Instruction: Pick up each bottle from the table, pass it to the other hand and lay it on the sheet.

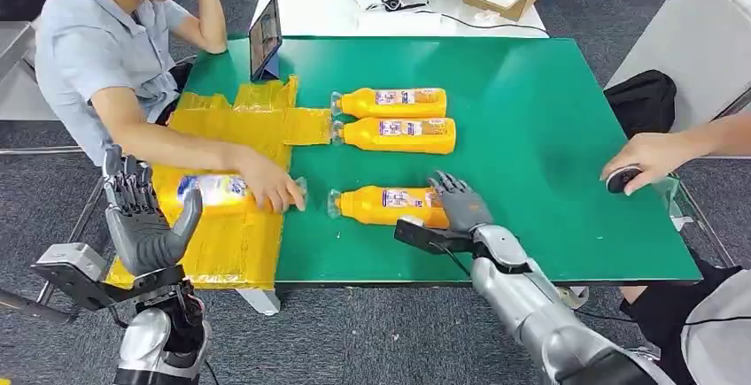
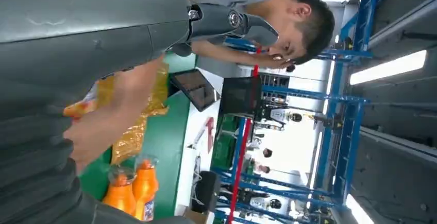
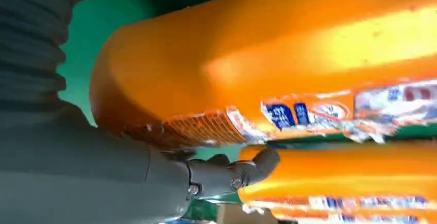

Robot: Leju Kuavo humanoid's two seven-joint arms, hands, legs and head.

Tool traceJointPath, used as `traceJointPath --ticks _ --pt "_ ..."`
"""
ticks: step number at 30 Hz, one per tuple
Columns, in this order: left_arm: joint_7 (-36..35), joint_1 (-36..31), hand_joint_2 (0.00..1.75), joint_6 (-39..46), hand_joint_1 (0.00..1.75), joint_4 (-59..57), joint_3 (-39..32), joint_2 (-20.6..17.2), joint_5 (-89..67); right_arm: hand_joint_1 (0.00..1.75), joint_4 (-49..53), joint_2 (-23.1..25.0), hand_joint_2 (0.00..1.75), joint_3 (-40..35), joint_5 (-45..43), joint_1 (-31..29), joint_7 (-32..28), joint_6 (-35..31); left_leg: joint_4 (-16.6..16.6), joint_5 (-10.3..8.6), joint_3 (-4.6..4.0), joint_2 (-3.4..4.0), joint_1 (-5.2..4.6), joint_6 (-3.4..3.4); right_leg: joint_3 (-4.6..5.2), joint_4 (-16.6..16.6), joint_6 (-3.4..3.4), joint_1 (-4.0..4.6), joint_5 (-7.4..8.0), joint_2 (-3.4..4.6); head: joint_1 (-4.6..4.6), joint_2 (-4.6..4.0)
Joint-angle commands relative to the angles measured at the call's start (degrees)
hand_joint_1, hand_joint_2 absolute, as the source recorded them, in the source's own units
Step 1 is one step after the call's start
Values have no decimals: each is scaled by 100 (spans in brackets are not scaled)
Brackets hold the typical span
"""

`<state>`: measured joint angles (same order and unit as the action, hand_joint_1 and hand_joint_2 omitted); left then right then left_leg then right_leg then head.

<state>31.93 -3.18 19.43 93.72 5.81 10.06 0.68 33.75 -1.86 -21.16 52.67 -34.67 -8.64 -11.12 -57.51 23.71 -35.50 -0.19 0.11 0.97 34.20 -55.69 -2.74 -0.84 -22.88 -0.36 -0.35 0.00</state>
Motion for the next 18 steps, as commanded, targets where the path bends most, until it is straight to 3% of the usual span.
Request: traceJointPath --ticks 1,4,14,15,16,18 --pt "-77 -322 175 -72 0 -405 146 -117 27 0 -1430 292 175 -344 193 -825 355 413 0 8 22 4 2 -6 -19 -2 12 3 -7 5 0 0" --pt "-75 -399 175 -97 0 -476 194 -137 22 0 -1553 355 175 -281 91 -953 321 742 -2 11 30 10 3 -10 -22 -6 16 4 -10 10 0 0" --pt "-75 -403 175 -97 0 -478 195 -136 22 0 -1553 351 175 -280 91 -963 321 746 1 8 33 3 4 -7 -28 0 13 5 -9 2 0 0" --pt "-75 -403 175 -97 0 -478 195 -136 22 54 -1553 351 175 -280 91 -963 321 746 5 2 27 0 2 -5 -22 2 9 3 -5 0 0 0" --pt "-81 -449 175 -153 0 -540 225 -168 48 175 -1550 345 175 -90 -169 -946 41 920 2 8 36 2 4 -8 -31 1 14 5 -9 2 0 0" --pt "-56 -575 175 -199 0 -706 253 -186 111 175 -1562 324 175 231 -604 -922 -335 1223 4 1 26 -6 2 -5 -22 2 9 2 -5 -6 0 0"
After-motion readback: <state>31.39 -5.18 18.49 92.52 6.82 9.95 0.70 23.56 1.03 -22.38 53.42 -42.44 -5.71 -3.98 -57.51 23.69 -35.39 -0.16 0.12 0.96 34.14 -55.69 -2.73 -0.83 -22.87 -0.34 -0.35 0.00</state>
